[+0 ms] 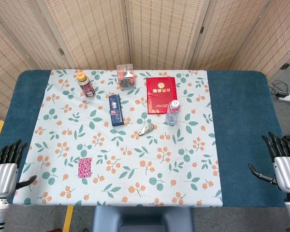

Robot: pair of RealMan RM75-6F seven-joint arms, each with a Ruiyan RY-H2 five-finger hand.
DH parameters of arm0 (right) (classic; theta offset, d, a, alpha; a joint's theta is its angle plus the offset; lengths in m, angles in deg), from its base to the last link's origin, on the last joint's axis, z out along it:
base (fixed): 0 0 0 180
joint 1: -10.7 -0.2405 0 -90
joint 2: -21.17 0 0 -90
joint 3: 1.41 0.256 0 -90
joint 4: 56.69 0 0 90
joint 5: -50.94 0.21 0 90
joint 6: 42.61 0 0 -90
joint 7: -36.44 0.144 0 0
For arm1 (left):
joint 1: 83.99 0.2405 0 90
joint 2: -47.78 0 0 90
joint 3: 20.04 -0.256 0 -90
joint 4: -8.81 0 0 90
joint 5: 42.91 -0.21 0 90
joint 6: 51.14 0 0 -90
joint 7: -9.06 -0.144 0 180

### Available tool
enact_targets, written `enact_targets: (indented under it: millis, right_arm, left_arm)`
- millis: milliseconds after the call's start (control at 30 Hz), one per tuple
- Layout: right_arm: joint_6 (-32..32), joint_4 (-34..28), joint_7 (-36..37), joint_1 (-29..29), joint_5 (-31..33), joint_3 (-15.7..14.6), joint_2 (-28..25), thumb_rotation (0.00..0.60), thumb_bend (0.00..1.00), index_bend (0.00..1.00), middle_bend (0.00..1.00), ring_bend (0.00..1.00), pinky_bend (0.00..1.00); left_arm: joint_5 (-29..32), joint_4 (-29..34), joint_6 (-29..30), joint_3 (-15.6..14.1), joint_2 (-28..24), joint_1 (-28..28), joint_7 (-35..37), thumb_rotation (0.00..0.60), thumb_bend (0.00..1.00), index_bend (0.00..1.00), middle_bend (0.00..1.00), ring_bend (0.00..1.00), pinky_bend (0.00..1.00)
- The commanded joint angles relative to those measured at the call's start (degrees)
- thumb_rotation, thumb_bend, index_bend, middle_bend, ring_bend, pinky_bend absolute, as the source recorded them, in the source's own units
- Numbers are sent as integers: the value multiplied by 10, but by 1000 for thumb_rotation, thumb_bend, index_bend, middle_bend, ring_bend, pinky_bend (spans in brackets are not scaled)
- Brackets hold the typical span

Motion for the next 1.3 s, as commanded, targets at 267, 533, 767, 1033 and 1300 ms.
enact_targets:
  millis: [267,533,767,1033,1300]
  right_arm:
    - [3,-10,-4,-4,-1,2,-8,239,329,0,0,0,0]
    - [1,-16,-2,-1,1,1,-14,281,329,0,0,0,0]
    - [0,-16,3,0,-3,-2,-15,279,329,0,0,0,0]
    - [-3,-19,3,0,-5,-2,-17,281,328,0,0,0,0]
    - [5,-17,4,-4,-4,-3,-12,283,328,0,0,0,0]
  left_arm:
    - [-48,0,-62,-12,-23,-49,23,600,338,150,0,0,0]
    - [-89,0,-143,-31,-43,-105,39,600,800,222,0,0,0]
    - [-112,3,-199,-49,-33,-143,31,313,946,275,0,0,0]
    - [-130,-1,-229,-63,-20,-167,23,225,948,304,0,0,0]
    - [-139,-7,-262,-72,4,-192,-22,224,947,295,0,0,0]
